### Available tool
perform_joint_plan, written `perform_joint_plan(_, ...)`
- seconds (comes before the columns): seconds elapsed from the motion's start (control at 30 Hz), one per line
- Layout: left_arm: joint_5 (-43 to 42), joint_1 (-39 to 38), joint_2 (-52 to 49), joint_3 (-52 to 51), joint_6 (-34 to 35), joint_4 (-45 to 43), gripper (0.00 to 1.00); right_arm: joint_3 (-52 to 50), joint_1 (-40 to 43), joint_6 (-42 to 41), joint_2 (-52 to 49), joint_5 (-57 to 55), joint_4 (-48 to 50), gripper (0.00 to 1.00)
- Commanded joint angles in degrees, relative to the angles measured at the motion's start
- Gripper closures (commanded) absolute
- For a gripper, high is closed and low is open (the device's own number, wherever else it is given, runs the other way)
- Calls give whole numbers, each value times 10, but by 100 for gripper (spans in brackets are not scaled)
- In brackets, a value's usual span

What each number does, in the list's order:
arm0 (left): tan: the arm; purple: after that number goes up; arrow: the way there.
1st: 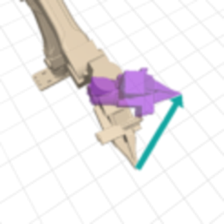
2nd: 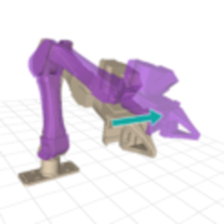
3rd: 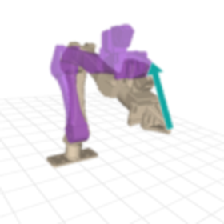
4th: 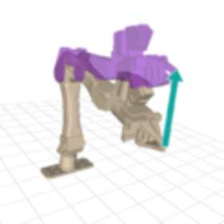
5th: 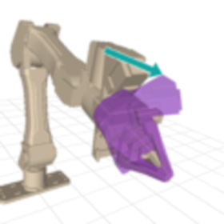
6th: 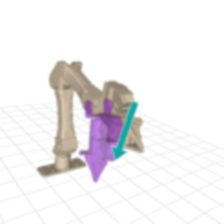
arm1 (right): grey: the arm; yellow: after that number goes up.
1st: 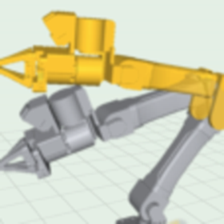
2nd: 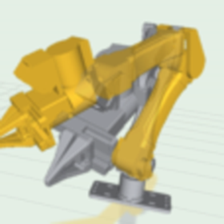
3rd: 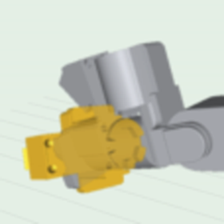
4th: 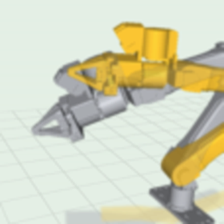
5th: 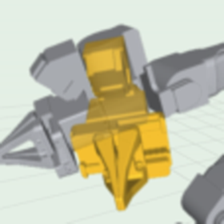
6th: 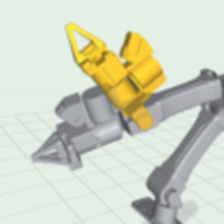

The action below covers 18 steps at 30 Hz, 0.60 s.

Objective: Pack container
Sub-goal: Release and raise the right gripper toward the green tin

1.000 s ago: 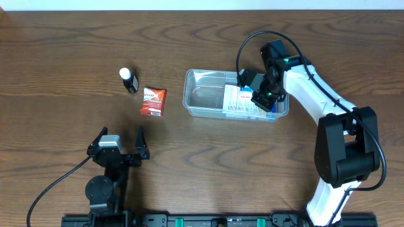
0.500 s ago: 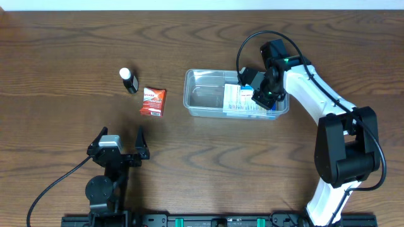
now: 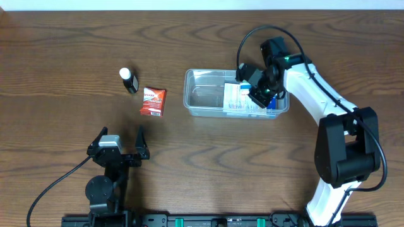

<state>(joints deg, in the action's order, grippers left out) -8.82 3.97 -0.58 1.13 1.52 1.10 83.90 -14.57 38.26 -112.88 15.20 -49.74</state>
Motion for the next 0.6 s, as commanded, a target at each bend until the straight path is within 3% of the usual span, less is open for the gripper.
perform_joint_plan(0.0, -10, 2, 3, -9, 3, 19, 2, 47, -1, -28, 42, 43, -23, 98)
perform_joint_plan(0.2, -10, 2, 3, -9, 3, 19, 2, 117, 15, -111, 82, 42, -49, 80)
perform_joint_plan(0.3, -10, 2, 3, -9, 3, 19, 2, 136, 40, -172, 97, 16, -24, 63)
perform_joint_plan(0.33, -10, 2, 3, -9, 3, 19, 2, 136, 50, -189, 100, 2, -10, 53)
perform_joint_plan(0.37, -10, 2, 3, -9, 3, 19, 2, 136, 61, -205, 102, -13, 5, 30)
perform_joint_plan(0.43, -10, 2, 3, -9, 3, 19, 2, 136, 77, -211, 102, -22, 20, 1)
perform_joint_plan(0.57, -10, 2, 3, -9, 3, 19, 2, 136, 108, -211, 102, -21, 29, 1)
